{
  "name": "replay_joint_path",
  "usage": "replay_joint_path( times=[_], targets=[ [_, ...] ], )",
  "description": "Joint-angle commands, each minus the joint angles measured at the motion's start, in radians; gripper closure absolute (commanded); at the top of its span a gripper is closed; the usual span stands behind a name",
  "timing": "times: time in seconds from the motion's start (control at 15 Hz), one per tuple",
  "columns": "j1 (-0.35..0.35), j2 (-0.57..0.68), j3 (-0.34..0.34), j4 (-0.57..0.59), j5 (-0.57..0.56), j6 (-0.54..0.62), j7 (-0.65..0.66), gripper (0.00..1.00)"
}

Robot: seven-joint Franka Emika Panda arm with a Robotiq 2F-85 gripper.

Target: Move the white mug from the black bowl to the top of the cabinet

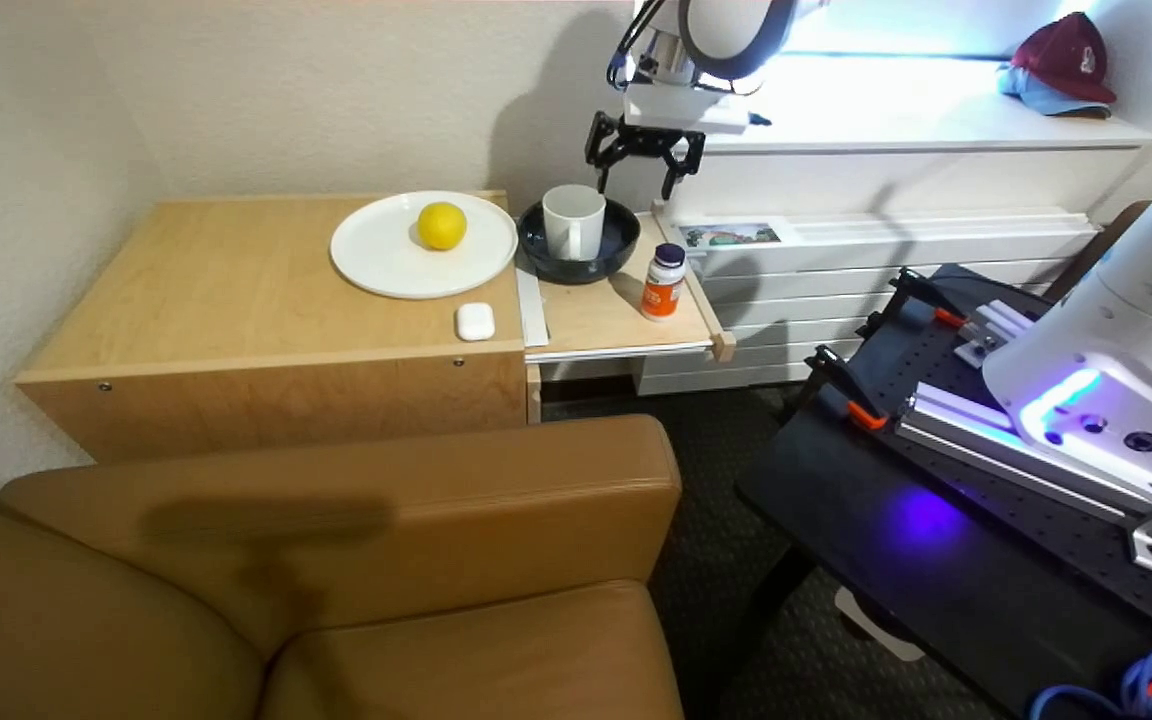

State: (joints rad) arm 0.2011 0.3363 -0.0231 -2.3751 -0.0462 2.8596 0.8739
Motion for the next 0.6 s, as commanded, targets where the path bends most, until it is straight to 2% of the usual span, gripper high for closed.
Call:
replay_joint_path(
  times=[0.0,0.27,0.33,0.53],
  targets=[
    [0.043,0.107,-0.044,0.076,0.041,0.098,0.057,0.0],
    [0.032,0.183,-0.016,0.144,0.135,0.074,0.033,0.0],
    [0.05,0.141,-0.038,0.103,0.125,0.086,0.024,0.0],
    [0.052,0.177,-0.034,0.13,0.146,0.085,0.025,0.0]
  ],
)
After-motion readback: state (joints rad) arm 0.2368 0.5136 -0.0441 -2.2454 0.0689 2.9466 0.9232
